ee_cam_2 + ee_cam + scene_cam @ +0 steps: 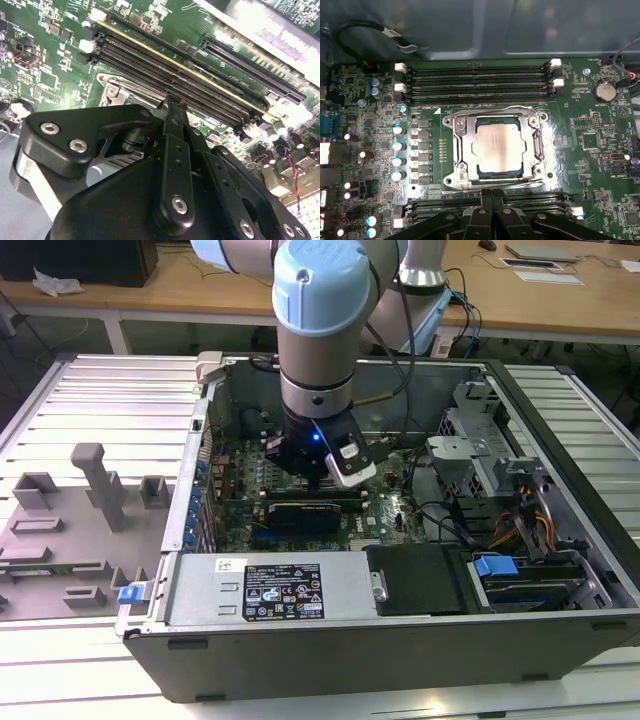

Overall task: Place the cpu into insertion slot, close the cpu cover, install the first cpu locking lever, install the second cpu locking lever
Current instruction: 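Install the second cpu locking lever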

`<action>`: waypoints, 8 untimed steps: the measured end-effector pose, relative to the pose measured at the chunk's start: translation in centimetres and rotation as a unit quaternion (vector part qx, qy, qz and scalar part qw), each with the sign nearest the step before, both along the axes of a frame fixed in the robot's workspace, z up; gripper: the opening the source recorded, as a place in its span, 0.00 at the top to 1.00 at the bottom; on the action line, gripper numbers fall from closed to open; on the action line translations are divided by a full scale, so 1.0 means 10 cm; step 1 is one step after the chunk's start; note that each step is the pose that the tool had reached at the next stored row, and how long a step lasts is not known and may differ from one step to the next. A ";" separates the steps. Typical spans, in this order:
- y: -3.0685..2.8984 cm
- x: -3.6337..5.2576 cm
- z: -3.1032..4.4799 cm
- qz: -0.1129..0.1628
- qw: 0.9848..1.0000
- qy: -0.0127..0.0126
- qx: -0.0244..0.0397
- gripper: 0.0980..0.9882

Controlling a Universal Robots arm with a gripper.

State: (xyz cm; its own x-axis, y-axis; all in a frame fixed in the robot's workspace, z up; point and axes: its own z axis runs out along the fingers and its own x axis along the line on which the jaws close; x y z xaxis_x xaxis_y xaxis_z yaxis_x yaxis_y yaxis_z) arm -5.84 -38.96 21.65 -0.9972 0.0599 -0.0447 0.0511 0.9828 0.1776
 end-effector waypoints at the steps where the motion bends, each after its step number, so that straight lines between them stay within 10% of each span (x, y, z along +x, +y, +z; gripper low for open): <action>1: 0.024 0.003 0.001 0.000 1.000 0.000 -0.003 0.99; 8: 0.179 0.102 0.000 0.000 1.000 0.001 -0.005 0.99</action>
